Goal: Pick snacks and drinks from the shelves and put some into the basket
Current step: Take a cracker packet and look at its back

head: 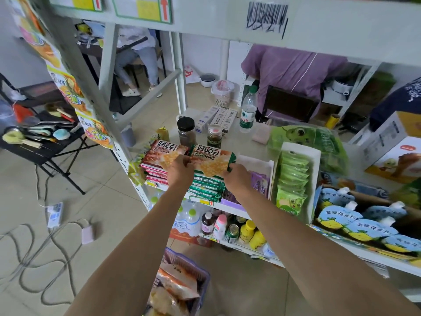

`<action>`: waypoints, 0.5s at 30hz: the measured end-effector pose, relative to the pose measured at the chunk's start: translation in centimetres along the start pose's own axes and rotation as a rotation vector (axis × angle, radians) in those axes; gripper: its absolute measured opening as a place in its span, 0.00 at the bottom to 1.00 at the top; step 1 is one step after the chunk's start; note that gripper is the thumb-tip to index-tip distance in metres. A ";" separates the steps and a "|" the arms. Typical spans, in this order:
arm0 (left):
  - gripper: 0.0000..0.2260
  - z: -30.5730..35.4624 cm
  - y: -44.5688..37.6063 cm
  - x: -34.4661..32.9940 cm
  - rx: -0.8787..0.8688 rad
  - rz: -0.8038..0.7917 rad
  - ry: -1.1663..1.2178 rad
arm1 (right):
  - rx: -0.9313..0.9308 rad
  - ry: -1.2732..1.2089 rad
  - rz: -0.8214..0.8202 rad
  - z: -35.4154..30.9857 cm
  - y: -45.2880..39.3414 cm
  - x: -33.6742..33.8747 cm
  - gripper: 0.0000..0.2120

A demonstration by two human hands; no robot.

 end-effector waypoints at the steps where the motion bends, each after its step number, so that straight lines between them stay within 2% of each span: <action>1: 0.11 -0.1 0.3 0.1 0.011 0.007 0.050 | -0.001 -0.028 0.007 0.0 0.2 0.0 0.10; 8: 0.05 -0.4 2.4 1.2 0.046 -0.059 0.470 | 0.045 -0.282 0.170 -0.5 2.3 2.0 0.12; 12: 0.08 0.3 4.6 2.1 0.041 -0.148 0.639 | 0.040 -0.494 0.256 -1.2 3.8 4.0 0.15; 15: 0.09 0.9 6.7 2.7 -0.044 -0.216 0.672 | 0.052 -0.633 0.312 -2.2 5.4 6.2 0.12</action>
Point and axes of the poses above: each hand's wrist, its own y-axis away from the middle knuckle, its own x-axis out of the back of the hand, z = x × y, the point moved 4 cm from there along -y, towards the middle knuckle, and after that the axes turned 14 degrees about x, right-handed, at the moved point
